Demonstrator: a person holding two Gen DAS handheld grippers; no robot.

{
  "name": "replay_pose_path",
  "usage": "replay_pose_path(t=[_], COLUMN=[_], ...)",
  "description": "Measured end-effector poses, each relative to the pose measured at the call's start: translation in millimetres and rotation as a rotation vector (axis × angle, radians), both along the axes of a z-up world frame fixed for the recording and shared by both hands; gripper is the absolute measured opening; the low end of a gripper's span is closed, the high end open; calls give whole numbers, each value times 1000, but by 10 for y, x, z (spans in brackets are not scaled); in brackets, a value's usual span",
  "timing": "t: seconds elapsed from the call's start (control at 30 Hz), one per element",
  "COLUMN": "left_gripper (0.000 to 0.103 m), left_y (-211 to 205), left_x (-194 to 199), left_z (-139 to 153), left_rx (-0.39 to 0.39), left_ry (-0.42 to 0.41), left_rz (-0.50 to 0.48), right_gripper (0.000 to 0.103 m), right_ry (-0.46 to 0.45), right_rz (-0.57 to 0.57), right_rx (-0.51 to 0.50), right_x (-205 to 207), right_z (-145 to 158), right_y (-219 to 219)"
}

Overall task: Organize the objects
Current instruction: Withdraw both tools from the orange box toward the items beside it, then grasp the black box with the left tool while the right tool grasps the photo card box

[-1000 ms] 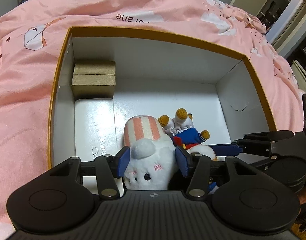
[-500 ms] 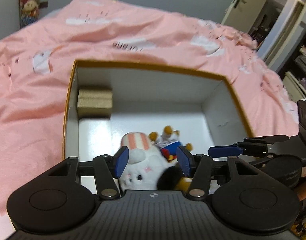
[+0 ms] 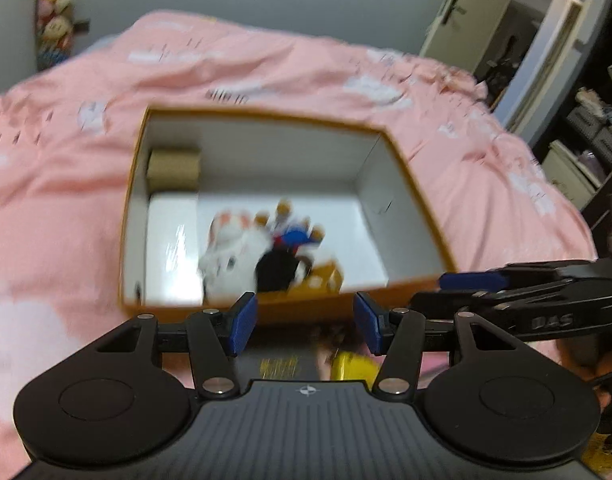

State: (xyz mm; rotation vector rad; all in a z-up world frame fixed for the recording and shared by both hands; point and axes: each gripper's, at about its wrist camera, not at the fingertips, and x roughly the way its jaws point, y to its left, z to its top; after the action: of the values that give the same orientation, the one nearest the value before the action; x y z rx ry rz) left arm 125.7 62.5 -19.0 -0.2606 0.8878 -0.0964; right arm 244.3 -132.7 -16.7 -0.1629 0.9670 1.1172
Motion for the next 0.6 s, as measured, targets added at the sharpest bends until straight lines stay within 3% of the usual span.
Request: replay_pose_path(t=[0.07,0.23,0.6], left_gripper=[63,71,80], left_y=[37,212,416], left_x=[-39,-28,141], left_z=[-124,-470,-1044], left_rx=[-17,-75,-223], left_ry=[38,123,251], left_rz=[24,136,215], right_gripper=[59,53,52], right_ry=[18,63,56], right_rz=[0,-5,14], right_rx=[-9,-55,-118], right_x=[-37,-25,-13], right_z=[-77,-359,-663], right_y=[-21,67,210])
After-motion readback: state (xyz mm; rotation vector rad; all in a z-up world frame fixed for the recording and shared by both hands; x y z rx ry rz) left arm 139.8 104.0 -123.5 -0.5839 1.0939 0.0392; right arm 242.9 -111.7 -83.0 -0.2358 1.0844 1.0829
